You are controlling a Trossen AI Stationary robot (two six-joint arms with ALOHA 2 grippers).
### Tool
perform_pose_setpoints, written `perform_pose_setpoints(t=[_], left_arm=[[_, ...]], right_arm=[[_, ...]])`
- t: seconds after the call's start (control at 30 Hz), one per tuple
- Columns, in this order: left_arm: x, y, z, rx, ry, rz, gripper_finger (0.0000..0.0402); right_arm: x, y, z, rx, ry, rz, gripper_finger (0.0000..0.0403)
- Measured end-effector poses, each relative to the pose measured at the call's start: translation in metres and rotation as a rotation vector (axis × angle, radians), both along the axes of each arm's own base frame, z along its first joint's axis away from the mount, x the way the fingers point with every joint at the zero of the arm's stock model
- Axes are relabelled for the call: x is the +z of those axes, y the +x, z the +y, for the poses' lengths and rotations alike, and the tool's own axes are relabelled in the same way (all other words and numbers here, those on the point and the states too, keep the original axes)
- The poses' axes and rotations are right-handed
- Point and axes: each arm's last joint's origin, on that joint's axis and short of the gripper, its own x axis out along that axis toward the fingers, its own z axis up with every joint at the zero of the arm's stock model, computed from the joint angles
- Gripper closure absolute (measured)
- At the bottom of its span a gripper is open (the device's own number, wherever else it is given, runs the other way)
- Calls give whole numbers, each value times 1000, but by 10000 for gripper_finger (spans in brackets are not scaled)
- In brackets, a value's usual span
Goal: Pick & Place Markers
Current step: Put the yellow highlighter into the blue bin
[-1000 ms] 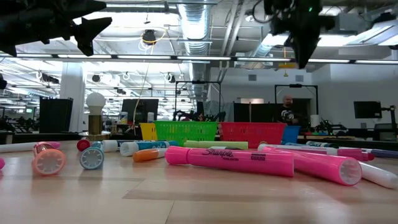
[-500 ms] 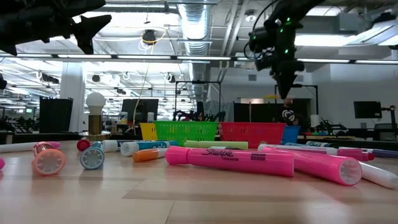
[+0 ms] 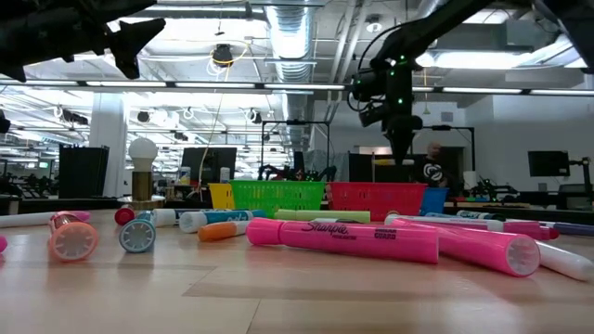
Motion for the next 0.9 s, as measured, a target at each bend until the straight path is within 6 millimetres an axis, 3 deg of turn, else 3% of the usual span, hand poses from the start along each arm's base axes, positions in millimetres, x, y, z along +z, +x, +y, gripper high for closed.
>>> perform_pose_setpoints(t=[0.27,0.9], left_arm=[[0,0,0,0,1,-5,225],[1,-1,0,0,4,-17,225]], right_arm=[[-8,-10,-11,-38,69,3,362],[-11,-8,-7,-48,152,-70,358]])
